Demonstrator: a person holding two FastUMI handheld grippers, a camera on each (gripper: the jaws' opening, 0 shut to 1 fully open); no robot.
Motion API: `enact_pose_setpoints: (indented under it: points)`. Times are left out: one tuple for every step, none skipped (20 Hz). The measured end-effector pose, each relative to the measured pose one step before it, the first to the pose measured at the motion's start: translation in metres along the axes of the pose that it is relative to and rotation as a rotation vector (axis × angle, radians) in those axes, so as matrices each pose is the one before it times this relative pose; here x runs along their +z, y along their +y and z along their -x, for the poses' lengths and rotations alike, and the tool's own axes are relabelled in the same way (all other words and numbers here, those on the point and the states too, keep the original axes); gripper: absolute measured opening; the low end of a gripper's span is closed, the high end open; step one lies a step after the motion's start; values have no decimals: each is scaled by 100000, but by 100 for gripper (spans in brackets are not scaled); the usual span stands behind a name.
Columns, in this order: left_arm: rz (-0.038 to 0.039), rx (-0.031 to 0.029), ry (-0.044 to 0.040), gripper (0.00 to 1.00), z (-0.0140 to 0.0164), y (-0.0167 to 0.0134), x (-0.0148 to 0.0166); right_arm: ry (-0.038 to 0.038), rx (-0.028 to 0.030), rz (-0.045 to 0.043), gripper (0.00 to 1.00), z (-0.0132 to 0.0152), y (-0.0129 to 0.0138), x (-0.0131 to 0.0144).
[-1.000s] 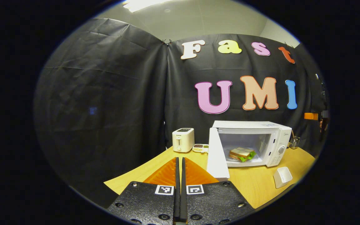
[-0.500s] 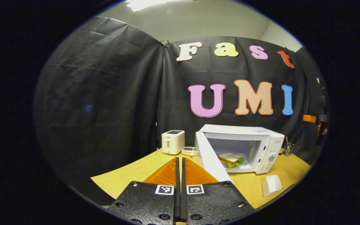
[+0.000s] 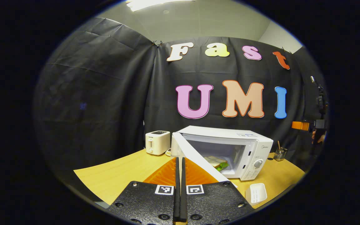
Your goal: Open the microwave oven with the left hand, put the food in, and close the microwave oven.
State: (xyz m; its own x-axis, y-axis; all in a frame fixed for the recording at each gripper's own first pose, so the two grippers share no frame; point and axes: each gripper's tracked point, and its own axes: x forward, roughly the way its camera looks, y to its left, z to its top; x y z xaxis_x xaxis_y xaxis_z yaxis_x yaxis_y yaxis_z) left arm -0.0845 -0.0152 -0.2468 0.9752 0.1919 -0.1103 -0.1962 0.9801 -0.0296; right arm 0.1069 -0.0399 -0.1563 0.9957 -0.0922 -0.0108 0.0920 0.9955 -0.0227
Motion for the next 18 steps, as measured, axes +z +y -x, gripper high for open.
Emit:
enact_pose_setpoints:
  points:
    - [-251,-452,454,0,-184,-715,-250,189,576,-254,92,-134,109,-60]
    - [-415,-678,86,0,-136,-842,-80,193,1012,-221,92,-154,129,-82]
    - [-276,-529,95,1,-241,-701,-62,478,183,-849,92,-14,-117,-130]
    - [-299,-503,53,0,-326,-789,-14,463,-87,-807,92,-79,-250,-97]
    - [-489,-474,26,1,-312,-747,-17,305,-59,-529,92,-153,-245,-87]
    - [-179,-440,176,1,-384,-692,-26,502,-786,-332,92,-64,-423,-95]
    - [79,-435,-182,1,-280,-709,-84,213,-1749,-342,92,-78,-667,-21]
    - [-5,-421,196,1,-407,-748,-79,-245,-1789,-232,99,-10,-605,87]
    - [262,-267,252,1,-459,-575,-219,-226,-506,-560,99,52,-249,132]
    - [209,-279,132,1,-473,-603,-130,20,681,-972,92,126,-37,71]
    - [59,-393,633,1,-438,-669,-223,-38,816,-1216,92,125,-109,38]
    - [176,-428,421,0,-474,-621,-202,-119,276,-1372,92,-16,-258,102]
    - [-156,-743,416,1,-400,-672,-188,-285,-230,-1299,92,-4,-432,111]
    - [212,-524,-582,1,-456,-651,-120,284,-1009,-1322,92,-101,-433,-43]
    - [76,-575,-21,1,-530,-630,-175,387,-1023,-772,92,10,-442,-86]
    - [-764,-824,1051,2,-475,-783,-566,-242,-314,-20,92,-64,-224,114]
    - [-652,-656,129,1,-418,-608,-213,32,-628,-114,92,-110,-340,-61]
    - [34,-461,-287,0,-490,-567,-106,240,-1056,-700,92,-164,-428,-8]
